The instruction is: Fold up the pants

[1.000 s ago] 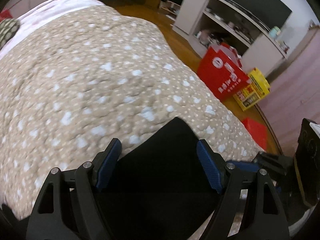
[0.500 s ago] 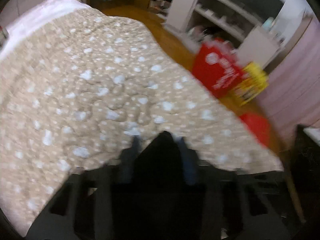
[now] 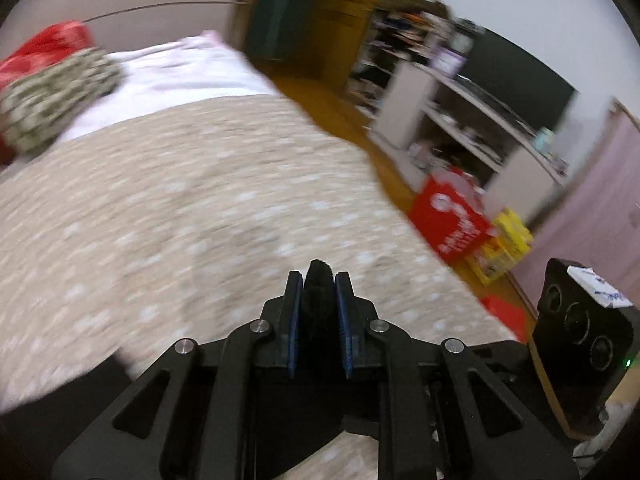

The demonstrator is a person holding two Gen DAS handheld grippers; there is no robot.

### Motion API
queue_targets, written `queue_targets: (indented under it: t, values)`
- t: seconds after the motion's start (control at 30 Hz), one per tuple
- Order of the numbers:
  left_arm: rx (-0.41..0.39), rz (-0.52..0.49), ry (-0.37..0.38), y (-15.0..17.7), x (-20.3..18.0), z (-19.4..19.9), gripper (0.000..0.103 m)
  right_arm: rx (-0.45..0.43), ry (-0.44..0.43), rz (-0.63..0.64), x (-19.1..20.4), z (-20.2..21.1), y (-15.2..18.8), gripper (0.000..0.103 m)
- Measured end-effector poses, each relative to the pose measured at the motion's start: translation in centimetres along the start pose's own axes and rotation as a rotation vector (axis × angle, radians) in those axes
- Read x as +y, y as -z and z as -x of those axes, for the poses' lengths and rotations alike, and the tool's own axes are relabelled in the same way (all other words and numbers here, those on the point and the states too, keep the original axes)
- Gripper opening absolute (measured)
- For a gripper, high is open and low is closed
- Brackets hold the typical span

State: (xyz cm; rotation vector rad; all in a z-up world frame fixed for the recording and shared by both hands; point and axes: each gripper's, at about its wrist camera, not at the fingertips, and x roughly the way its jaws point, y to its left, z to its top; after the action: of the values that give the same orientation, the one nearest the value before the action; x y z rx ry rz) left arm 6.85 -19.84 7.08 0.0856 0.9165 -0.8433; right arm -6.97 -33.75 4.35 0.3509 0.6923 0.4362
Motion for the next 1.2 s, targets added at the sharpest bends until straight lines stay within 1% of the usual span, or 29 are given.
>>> queue_targets:
  t: [0.1, 0.17, 0.2, 0.23, 0.27, 0.3, 0.33, 0.4, 0.43, 0.5, 0.57, 0.6, 0.63, 0.67, 0.7, 0.73, 0.8, 0.83, 0.9, 0.93, 0.97, 1.1, 1.17, 1.2]
  values:
    - [0.01, 0.076, -0.102, 2.7, 3.7, 1.1, 0.015, 0.063, -0.05, 0.019, 2.4, -4.5, 0.9, 0.015]
    - [0.04, 0.168, -0.167, 4.8, 7.0, 1.1, 0.015, 0.11, -0.076, 0.003, 3.4, -7.9, 2.0, 0.018]
    - [0.049, 0.204, -0.187, 5.5, 8.0, 1.1, 0.015, 0.148, -0.086, -0.005, 3.9, -9.8, 2.6, 0.022]
    - [0.053, 0.238, -0.204, 6.3, 9.1, 1.2, 0.015, 0.208, -0.108, -0.014, 4.3, -11.8, 3.2, 0.031]
    - [0.053, 0.262, -0.207, 7.0, 9.9, 1.4, 0.015, 0.244, -0.13, -0.019, 4.5, -12.8, 3.5, 0.036]
    - [0.048, 0.282, -0.207, 7.6, 10.4, 1.5, 0.015, 0.251, -0.16, -0.01, 5.2, -13.0, 3.6, 0.044]
    - [0.036, 0.303, -0.208, 8.1, 10.8, 1.9, 0.015, 0.252, -0.188, 0.011, 5.8, -12.6, 3.3, 0.049]
    - [0.023, 0.32, -0.194, 8.6, 11.1, 2.5, 0.015, 0.252, -0.232, 0.063, 6.8, -10.9, 2.5, 0.049]
    - [0.014, 0.324, -0.196, 8.7, 10.9, 2.9, 0.015, 0.233, -0.213, 0.092, 7.0, -9.5, 2.0, 0.049]
    - [-0.002, 0.306, -0.214, 9.0, 10.1, 3.5, 0.015, 0.177, -0.122, 0.139, 6.4, -6.6, 1.2, 0.049]
    - [-0.02, 0.282, -0.23, 8.8, 8.9, 3.9, 0.015, 0.12, 0.011, 0.141, 4.7, -4.5, 0.4, 0.049]
    - [-0.024, 0.277, -0.235, 8.9, 8.5, 4.1, 0.015, 0.115, 0.065, 0.136, 3.9, -4.2, 0.2, 0.049]
    - [-0.024, 0.273, -0.245, 8.9, 8.1, 4.0, 0.02, 0.123, 0.14, 0.129, 2.9, -4.4, -0.1, 0.049]
    - [-0.022, 0.27, -0.261, 9.1, 7.7, 3.6, 0.027, 0.135, 0.188, 0.124, 2.4, -4.7, -0.1, 0.046]
    - [-0.018, 0.268, -0.283, 9.2, 7.4, 3.3, 0.03, 0.151, 0.235, 0.124, 1.6, -5.6, -0.1, 0.038]
    - [-0.013, 0.266, -0.319, 9.6, 7.1, 2.8, 0.032, 0.163, 0.262, 0.125, 1.0, -6.4, -0.2, 0.034]
    - [-0.005, 0.277, -0.351, 10.1, 7.3, 2.1, 0.032, 0.205, 0.295, 0.112, -0.8, -8.5, -0.4, 0.029]
    - [0.008, 0.298, -0.375, 10.4, 7.8, 1.4, 0.032, 0.214, 0.312, 0.117, -0.7, -9.6, -0.5, 0.029]
    - [0.02, 0.327, -0.379, 10.7, 8.5, 0.5, 0.033, 0.233, 0.34, 0.14, -1.0, -11.4, -0.4, 0.029]
    - [0.007, 0.339, -0.381, 11.0, 8.9, 0.3, 0.037, 0.243, 0.346, 0.138, -1.2, -12.3, -0.4, 0.029]
    - [-0.008, 0.346, -0.383, 11.1, 9.0, 0.3, 0.038, 0.243, 0.353, 0.14, -1.3, -13.0, -0.6, 0.029]
    - [-0.026, 0.35, -0.379, 11.6, 8.9, 0.6, 0.039, 0.276, 0.342, 0.136, -1.4, -12.8, -1.4, 0.03]
    - [-0.033, 0.353, -0.378, 11.7, 8.9, 0.7, 0.039, 0.273, 0.33, 0.153, -0.2, -10.7, -1.2, 0.029]
    - [-0.036, 0.353, -0.381, 11.8, 8.8, 0.7, 0.039, 0.258, 0.319, 0.173, 0.9, -9.4, -0.9, 0.029]
